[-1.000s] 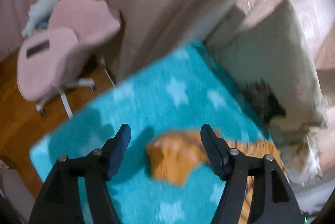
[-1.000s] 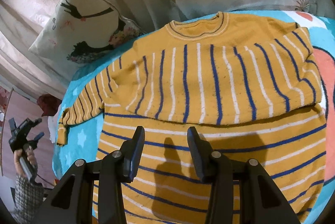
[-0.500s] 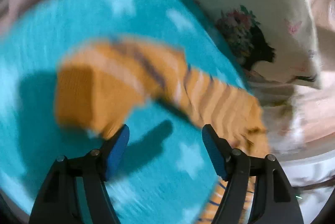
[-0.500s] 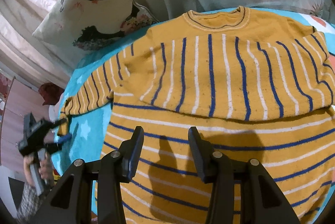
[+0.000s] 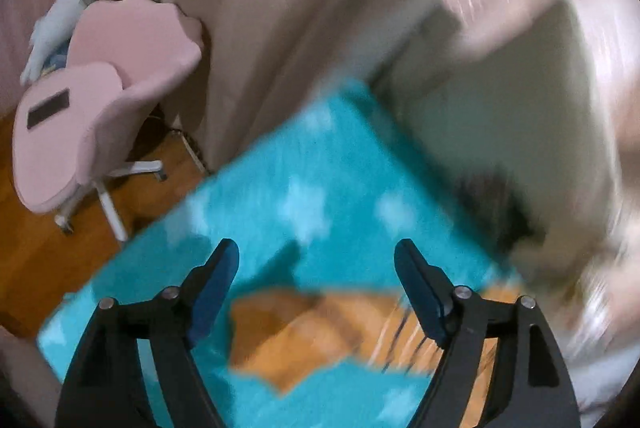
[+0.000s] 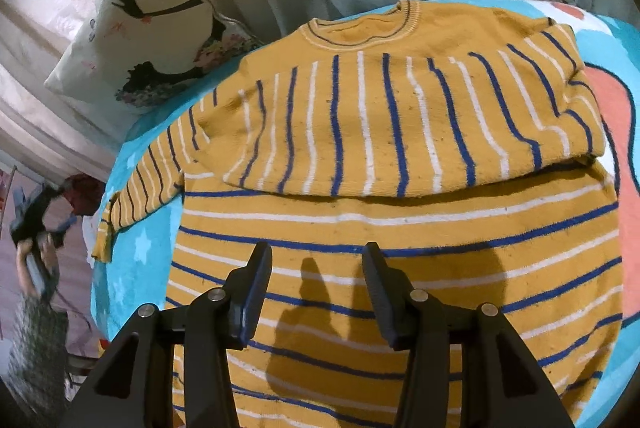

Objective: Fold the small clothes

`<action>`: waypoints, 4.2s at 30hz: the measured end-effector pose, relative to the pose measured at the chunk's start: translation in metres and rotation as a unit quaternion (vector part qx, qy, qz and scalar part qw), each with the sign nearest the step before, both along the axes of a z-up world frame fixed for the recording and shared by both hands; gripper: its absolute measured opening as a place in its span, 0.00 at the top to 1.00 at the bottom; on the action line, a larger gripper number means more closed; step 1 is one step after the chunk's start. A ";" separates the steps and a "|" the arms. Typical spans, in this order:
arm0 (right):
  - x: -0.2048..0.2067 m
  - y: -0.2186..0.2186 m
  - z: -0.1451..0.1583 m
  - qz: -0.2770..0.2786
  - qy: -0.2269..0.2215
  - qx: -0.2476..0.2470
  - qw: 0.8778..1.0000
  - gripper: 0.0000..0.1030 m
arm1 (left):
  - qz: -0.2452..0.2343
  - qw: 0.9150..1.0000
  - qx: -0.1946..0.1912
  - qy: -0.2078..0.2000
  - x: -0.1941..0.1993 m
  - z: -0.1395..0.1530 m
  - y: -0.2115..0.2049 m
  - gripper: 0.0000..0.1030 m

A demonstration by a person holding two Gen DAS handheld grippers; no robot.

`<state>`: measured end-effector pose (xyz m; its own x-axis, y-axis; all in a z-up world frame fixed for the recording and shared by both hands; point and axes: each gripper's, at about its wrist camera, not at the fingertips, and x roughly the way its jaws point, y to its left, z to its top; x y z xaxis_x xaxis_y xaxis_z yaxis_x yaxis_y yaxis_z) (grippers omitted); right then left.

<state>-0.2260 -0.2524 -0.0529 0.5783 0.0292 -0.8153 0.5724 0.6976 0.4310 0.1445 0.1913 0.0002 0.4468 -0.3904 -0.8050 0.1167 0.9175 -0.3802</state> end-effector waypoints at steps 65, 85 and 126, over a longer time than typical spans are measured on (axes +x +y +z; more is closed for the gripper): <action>-0.044 -0.011 0.013 -0.022 0.001 -0.047 0.999 0.50 | -0.078 0.991 -0.110 -0.027 -0.061 0.063 -0.100 0.96; -0.198 -0.108 0.024 -0.159 -0.016 -0.036 0.986 0.50 | -0.432 0.891 -0.084 0.107 -0.304 -0.014 -0.443 0.75; -0.100 -0.153 0.010 -0.111 0.011 -0.083 0.990 0.68 | -0.236 0.968 0.070 0.044 -0.192 -0.065 -0.208 0.35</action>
<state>-0.3258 -0.4054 -0.0424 0.5374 -0.2329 -0.8105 0.7278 0.6136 0.3063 -0.0475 -0.0169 -0.0649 0.1721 -0.4194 -0.8914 0.5079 0.8131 -0.2845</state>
